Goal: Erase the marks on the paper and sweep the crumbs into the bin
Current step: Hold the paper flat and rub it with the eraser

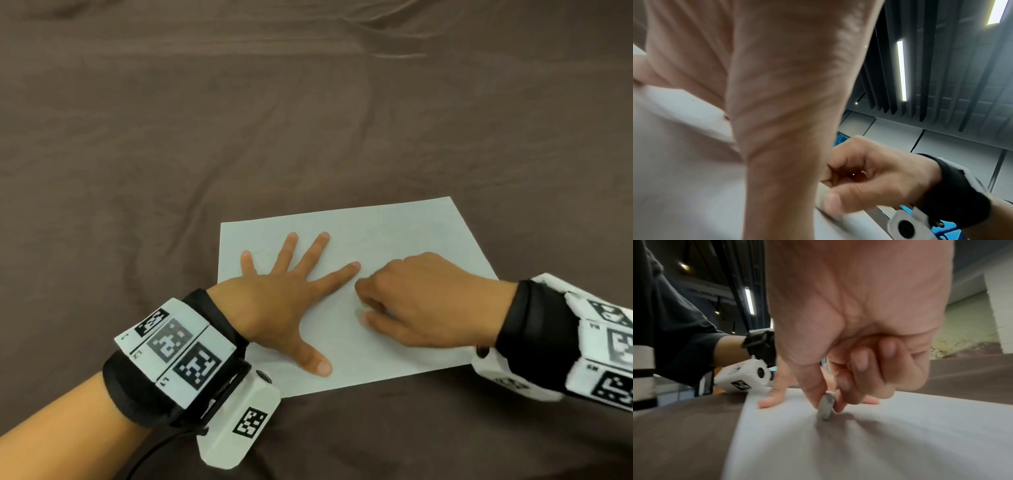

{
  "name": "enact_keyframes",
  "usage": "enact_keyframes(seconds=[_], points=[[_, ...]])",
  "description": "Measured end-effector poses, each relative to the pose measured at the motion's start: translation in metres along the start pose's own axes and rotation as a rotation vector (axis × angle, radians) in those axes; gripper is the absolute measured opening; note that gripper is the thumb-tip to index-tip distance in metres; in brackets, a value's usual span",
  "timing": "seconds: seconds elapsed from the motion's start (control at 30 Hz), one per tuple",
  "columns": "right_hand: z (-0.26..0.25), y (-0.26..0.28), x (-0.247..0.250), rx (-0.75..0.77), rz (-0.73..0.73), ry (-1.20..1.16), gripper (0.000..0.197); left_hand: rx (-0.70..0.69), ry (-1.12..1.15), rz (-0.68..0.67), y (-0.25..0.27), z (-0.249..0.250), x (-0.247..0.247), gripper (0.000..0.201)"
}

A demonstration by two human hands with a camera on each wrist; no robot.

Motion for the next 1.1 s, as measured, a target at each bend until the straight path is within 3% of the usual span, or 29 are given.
enact_keyframes(seconds=[0.13,0.27,0.47,0.63,0.8,0.97,1.1], points=[[-0.031,0.005,-0.012,0.149,-0.033,-0.038,0.028,0.003,-0.011,-0.005,0.000,0.001,0.001,0.127],[0.006,-0.004,0.002,-0.042,0.019,0.027,0.028,-0.007,0.003,0.010,0.000,-0.001,0.000,0.128],[-0.013,-0.004,-0.007,0.076,-0.014,0.036,0.024,0.016,-0.038,0.044,-0.001,-0.001,-0.001,0.140],[0.019,-0.014,0.011,-0.098,-0.008,0.100,0.023,0.020,-0.044,0.072,-0.001,-0.003,-0.002,0.145],[-0.014,-0.013,-0.003,0.107,-0.044,0.031,0.022,0.051,-0.040,0.096,-0.003,-0.003,-0.003,0.146],[0.022,-0.022,0.013,-0.079,-0.012,0.066,0.024,0.046,-0.059,0.156,-0.002,-0.005,-0.004,0.145],[-0.008,-0.019,0.002,0.075,-0.040,0.014,0.021,0.061,-0.109,0.200,0.001,-0.006,-0.004,0.148]])
Point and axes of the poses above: each hand's wrist, its own y-axis away from the middle knuckle, its own x-axis out of the back of the hand, z = x × y, the point moved 2 cm from there along -y, towards the middle knuckle, and after that the axes turned 7 degrees about x, right-handed, at the moved point
